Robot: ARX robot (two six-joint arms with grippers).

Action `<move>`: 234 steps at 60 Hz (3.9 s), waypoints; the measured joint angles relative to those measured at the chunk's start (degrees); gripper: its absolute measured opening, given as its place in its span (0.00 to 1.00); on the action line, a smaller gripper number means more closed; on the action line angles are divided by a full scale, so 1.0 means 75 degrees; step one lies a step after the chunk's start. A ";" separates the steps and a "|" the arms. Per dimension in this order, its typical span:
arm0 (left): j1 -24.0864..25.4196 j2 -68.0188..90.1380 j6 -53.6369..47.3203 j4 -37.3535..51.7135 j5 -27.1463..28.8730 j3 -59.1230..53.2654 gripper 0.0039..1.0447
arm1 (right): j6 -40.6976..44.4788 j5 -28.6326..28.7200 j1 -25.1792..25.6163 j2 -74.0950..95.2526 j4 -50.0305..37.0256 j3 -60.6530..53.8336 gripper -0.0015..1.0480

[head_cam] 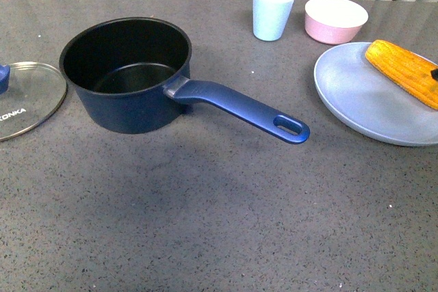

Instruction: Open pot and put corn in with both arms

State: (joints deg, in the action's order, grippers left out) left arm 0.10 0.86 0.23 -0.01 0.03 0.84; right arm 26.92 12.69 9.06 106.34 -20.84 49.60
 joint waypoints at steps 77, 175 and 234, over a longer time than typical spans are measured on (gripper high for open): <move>0.0000 0.0000 0.0000 0.0000 0.0000 0.0000 0.92 | -0.0638 0.0510 -0.0157 0.2334 0.0076 0.2025 0.44; 0.0000 0.0000 0.0000 0.0000 0.0000 0.0000 0.92 | -0.2978 0.0580 -0.5523 0.2535 0.1323 0.5001 0.23; 0.0000 0.0000 0.0000 0.0000 0.0000 0.0000 0.92 | -0.3107 0.0493 -0.5365 0.2095 0.0283 0.4269 0.91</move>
State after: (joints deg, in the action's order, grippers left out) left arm 0.10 0.86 0.23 -0.01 0.03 0.84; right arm 3.62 16.38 -31.18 122.06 -18.72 81.62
